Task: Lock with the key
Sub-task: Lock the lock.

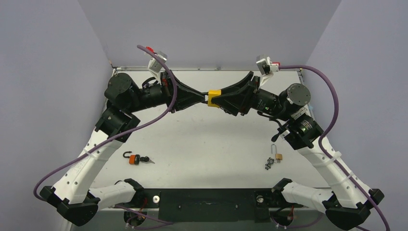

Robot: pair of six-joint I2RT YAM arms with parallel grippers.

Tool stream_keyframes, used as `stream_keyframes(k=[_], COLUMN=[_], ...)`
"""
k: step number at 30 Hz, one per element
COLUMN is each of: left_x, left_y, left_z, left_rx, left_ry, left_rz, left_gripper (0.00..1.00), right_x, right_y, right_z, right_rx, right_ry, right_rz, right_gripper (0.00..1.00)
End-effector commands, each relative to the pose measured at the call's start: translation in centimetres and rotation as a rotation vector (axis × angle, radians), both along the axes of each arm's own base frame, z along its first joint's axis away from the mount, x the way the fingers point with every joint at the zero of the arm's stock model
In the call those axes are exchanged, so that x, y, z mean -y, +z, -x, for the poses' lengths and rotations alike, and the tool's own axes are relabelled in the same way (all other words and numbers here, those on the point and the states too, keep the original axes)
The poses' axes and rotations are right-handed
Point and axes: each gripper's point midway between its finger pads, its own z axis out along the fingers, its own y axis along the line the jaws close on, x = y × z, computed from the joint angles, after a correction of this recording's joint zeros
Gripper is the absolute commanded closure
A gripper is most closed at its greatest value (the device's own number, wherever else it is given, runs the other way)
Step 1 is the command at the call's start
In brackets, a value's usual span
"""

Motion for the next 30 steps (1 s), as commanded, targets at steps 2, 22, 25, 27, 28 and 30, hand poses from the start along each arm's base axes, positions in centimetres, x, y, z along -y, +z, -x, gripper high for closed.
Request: stream_keyframes(k=[2,22,25,27,28,30], left_x=[3.4,-2.8,-3.1,-3.3,-3.3,-3.3], left_y=[-0.3,1.6,1.6,1.7,1.8,1.7], left_z=[2.7,-2.5,-2.6,-2.6,-2.4,-2.3], left_rx=[-0.039,-0.038,-0.034,-0.027,-0.022,-0.018], left_ry=[-0.164,0.157,0.166,0.160,0.151,0.143], left_rz=[0.006,0.080,0.072,0.065,0.061,0.049], left_gripper=[1.00,1.00,1.00,1.00,1.00,1.00], right_x=[-3.3,1.8,2.8,3.6,4.1,4.6], right_y=[-0.8,-0.4,-0.1,0.3,0.6,1.1], right_z=[1.0,-1.2,-1.2,-0.8,-1.0,-0.6], right_rx=[0.013,0.045,0.063,0.076,0.053,0.060], right_ry=[0.101,0.003,0.001,0.022,0.021,0.053], right_rz=[0.010,-0.052,-0.076,-0.107,-0.129,-0.168], right_gripper=[1.00,0.28,0.25,0.24,0.24,0.26])
